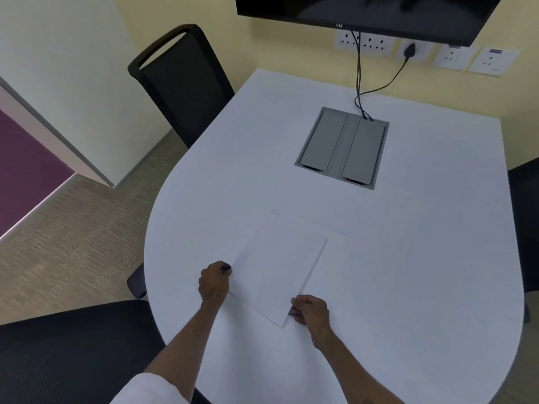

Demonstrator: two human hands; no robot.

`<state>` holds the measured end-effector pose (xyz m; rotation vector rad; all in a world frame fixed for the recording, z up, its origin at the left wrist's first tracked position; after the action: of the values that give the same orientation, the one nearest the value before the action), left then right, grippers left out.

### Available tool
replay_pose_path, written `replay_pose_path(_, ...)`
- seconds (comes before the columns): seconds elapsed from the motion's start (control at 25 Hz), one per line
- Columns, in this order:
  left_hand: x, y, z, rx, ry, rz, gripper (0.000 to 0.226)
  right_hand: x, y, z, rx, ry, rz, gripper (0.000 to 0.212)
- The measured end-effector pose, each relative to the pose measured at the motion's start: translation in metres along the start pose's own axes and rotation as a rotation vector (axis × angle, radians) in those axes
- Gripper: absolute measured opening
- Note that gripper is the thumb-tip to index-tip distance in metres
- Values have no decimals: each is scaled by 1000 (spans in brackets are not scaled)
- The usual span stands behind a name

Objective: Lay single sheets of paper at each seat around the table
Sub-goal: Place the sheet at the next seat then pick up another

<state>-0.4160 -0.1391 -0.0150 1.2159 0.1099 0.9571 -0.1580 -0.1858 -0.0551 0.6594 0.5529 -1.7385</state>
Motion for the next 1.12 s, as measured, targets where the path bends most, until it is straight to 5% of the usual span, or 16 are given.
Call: replay_pose_path(1.12, -17, -2, -36, 9, 84, -30, 14, 22, -26, 1, 6, -52, -24, 15)
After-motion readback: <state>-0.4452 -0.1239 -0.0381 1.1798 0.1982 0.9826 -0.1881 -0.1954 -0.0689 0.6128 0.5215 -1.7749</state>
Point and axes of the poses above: each hand's wrist, its own z-axis away from the middle knuckle, its own y-axis out of the back of the hand, x = y × z, the point moved 2 cm from there along -z, towards the middle knuckle, and after that the axes turned 9 degrees about -z, right-handed, at the moved point
